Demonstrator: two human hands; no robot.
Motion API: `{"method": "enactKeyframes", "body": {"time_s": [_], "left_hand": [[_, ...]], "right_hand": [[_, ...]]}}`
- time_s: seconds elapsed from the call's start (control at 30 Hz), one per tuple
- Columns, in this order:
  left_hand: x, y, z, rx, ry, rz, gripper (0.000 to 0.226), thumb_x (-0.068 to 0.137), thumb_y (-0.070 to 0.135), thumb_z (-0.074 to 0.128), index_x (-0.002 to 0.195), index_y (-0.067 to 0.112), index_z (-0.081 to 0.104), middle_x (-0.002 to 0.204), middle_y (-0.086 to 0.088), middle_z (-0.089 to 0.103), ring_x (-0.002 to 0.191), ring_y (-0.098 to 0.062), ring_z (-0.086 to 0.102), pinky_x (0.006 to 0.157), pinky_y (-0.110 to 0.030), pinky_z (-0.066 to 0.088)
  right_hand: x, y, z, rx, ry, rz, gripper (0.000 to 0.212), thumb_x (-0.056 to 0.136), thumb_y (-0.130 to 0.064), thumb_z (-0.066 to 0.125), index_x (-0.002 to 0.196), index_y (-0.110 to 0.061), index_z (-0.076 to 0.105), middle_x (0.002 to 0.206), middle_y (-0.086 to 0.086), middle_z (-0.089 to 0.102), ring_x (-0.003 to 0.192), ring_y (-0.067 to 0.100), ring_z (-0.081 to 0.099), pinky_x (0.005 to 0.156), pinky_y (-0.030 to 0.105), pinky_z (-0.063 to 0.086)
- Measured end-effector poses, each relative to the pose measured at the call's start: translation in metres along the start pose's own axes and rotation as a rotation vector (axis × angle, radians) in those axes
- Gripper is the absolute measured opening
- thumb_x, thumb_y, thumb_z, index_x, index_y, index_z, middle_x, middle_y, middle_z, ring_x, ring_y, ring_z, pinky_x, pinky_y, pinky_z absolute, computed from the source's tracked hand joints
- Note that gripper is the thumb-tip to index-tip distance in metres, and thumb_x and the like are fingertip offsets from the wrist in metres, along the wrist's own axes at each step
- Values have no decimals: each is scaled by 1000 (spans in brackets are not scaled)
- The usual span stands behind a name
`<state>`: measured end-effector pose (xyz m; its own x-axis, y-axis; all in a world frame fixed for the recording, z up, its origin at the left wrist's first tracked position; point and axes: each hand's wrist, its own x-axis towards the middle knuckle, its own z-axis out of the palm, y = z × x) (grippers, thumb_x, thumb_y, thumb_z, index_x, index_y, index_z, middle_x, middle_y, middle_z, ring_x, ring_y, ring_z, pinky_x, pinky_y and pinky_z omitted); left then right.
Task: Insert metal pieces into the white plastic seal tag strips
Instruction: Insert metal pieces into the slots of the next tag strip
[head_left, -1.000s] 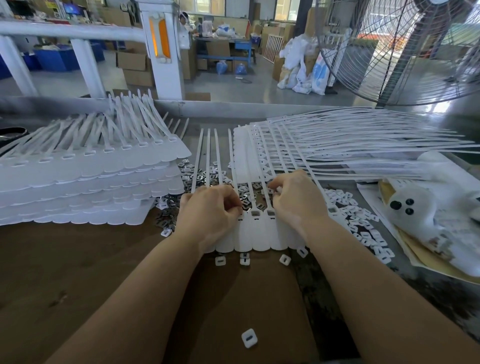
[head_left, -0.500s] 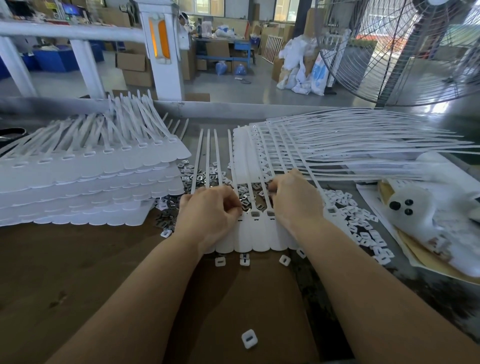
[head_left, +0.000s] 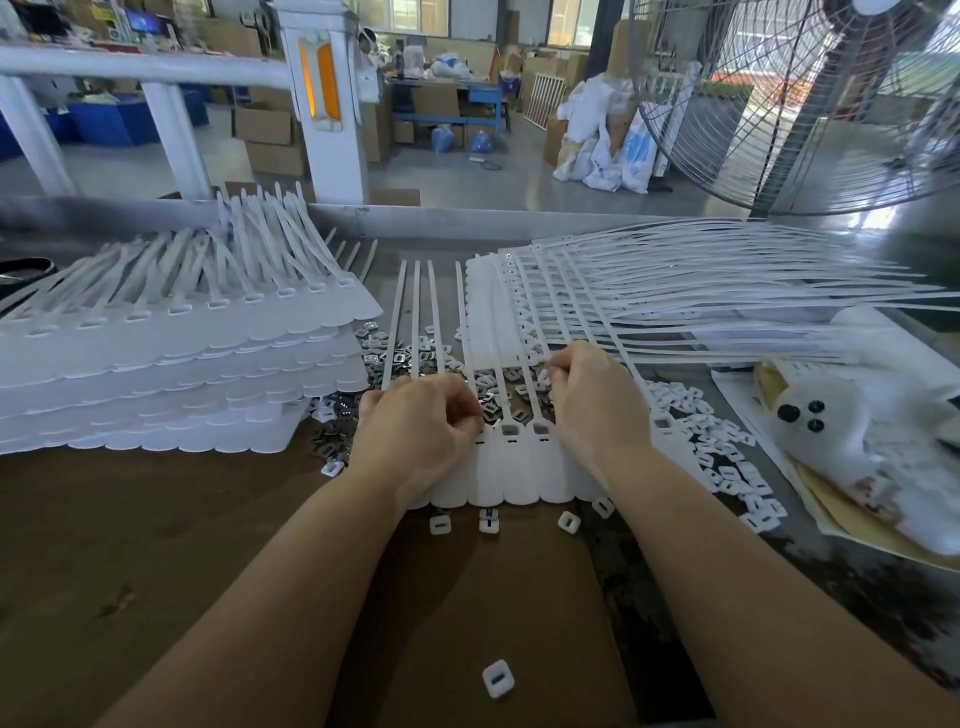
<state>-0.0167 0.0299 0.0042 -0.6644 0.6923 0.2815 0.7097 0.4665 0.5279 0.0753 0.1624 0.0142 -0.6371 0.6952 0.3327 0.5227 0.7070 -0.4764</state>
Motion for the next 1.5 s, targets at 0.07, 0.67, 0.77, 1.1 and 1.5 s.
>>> {"method": "enactKeyframes", "body": {"time_s": [0.07, 0.67, 0.77, 1.1, 1.5], "left_hand": [[-1, 0, 0, -4, -1, -5, 20, 85, 32, 62, 70, 42, 52, 72, 23, 55, 89, -7, 51, 89, -32, 27], [-1, 9, 2, 43, 52, 93, 8, 86, 31, 59, 85, 36, 65, 84, 20, 52, 93, -5, 40, 83, -27, 18], [-1, 7, 2, 19, 43, 84, 7, 85, 32, 61, 82, 38, 62, 80, 22, 49, 92, -3, 39, 81, -27, 18], [-1, 6, 4, -4, 40, 78, 13, 84, 33, 62, 78, 42, 57, 79, 23, 49, 93, -5, 41, 82, -28, 18], [-3, 7, 3, -27, 35, 69, 14, 84, 32, 62, 76, 42, 57, 79, 22, 51, 92, -4, 41, 75, -24, 13]], "right_hand": [[-2, 0, -3, 69, -16, 0, 21, 98, -17, 43, 109, -12, 59, 106, 3, 61, 91, 16, 54, 76, 28, 43], [-22, 1, -6, 450, -12, -68, 8, 79, -11, 70, 80, -19, 72, 68, -11, 66, 70, 4, 65, 68, 15, 52], [-22, 0, -4, 462, -33, -77, 10, 79, -10, 71, 82, -20, 70, 71, -16, 64, 72, -2, 64, 69, 10, 50], [-21, -4, -2, 422, -188, -132, 10, 84, -10, 65, 87, -17, 72, 81, -8, 66, 83, 8, 63, 83, 26, 51], [-19, -7, -2, 320, -266, -76, 7, 86, -22, 63, 88, -23, 69, 95, -4, 64, 92, 12, 58, 86, 34, 48]]}}
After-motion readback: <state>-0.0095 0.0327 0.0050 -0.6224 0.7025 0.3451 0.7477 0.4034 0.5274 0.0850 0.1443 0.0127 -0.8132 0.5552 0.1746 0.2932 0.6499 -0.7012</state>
